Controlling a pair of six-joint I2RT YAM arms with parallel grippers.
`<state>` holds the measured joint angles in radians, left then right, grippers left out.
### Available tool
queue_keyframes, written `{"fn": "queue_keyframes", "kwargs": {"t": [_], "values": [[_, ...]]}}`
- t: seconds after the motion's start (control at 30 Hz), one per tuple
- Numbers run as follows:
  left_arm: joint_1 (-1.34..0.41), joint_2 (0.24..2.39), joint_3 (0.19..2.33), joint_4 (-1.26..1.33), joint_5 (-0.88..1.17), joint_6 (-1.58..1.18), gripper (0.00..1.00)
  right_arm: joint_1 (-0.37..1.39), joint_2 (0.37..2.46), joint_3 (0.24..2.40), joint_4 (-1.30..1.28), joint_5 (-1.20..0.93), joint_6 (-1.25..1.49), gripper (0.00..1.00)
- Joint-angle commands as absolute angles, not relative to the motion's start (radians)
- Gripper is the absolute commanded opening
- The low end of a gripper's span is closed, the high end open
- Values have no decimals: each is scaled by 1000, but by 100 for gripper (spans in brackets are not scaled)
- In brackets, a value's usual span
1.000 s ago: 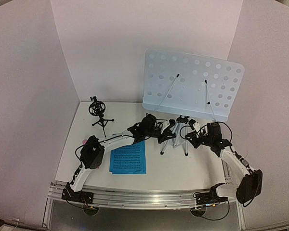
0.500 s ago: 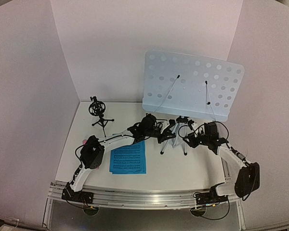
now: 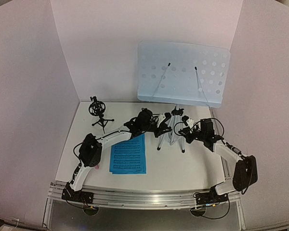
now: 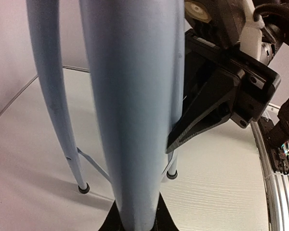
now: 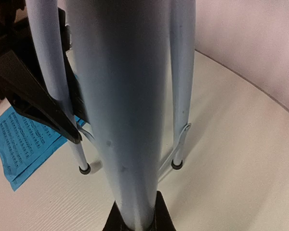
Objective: Set up the instrument practice props
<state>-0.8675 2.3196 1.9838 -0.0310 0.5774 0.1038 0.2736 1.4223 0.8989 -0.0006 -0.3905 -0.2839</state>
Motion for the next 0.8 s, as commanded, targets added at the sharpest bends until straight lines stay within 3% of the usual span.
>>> {"fn": "queue_keyframes", "kwargs": {"t": [0.0, 0.47, 0.77], "values": [[-836, 2287, 2069, -141, 636, 253, 0, 233, 1470, 982, -11, -224, -241, 0], [-821, 2253, 2076, -274, 542, 459, 0, 188, 1476, 994, -17, -120, -353, 0], [-774, 2352, 2265, -302, 495, 503, 0, 183, 1650, 1160, -9, -167, -308, 0]]}}
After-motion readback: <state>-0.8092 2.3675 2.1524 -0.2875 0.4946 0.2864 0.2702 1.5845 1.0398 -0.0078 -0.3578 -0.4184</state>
